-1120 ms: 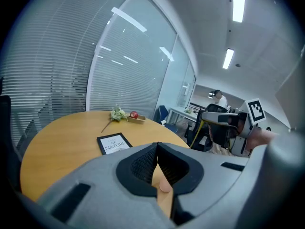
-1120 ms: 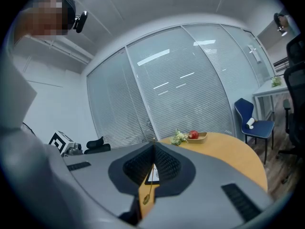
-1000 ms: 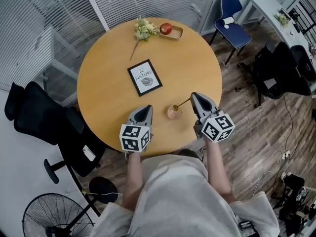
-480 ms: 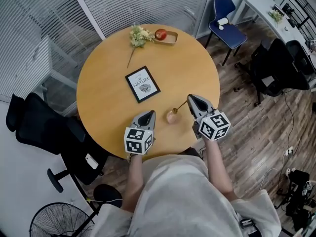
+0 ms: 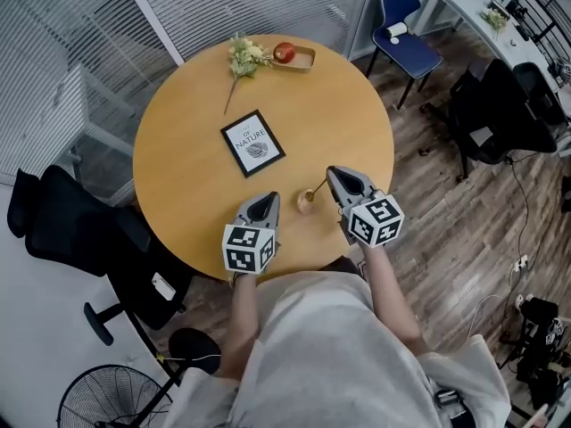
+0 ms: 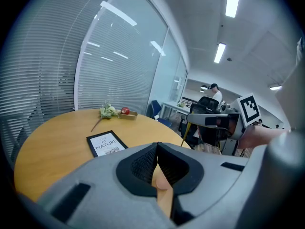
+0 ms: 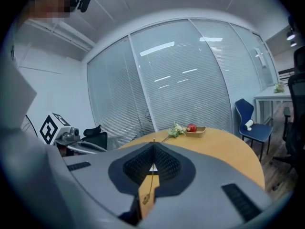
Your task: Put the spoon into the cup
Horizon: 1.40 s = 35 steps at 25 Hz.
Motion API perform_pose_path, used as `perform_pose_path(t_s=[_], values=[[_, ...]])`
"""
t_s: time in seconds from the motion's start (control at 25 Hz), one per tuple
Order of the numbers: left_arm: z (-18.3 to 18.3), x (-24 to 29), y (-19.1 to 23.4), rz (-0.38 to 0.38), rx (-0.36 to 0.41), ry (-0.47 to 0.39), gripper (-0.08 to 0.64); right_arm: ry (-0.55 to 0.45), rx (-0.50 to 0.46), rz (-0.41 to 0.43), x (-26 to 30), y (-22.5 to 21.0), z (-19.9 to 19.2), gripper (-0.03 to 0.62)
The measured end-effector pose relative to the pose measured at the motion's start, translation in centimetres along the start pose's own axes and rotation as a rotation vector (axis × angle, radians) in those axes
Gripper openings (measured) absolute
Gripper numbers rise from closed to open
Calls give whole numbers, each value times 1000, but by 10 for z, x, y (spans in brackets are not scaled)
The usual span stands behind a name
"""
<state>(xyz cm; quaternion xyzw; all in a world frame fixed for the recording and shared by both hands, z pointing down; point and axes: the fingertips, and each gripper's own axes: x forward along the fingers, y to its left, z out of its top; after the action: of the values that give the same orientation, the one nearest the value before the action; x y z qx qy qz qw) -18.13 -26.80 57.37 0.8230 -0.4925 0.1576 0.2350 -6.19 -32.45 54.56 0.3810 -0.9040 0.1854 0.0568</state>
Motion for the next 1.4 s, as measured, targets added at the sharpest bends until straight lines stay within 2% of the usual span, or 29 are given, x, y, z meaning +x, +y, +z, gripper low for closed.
perform_pose_path(t_s=[0.32, 0.8, 1.4], values=[[-2, 1, 0, -8, 8, 3, 9, 41, -36, -6, 6, 5, -17, -2], [-7, 2, 16, 2, 0, 23, 9, 73, -41, -9, 21, 6, -29, -2], [-18, -2, 17, 2, -13, 37, 9, 139, -24, -25, 26, 2, -67, -2]])
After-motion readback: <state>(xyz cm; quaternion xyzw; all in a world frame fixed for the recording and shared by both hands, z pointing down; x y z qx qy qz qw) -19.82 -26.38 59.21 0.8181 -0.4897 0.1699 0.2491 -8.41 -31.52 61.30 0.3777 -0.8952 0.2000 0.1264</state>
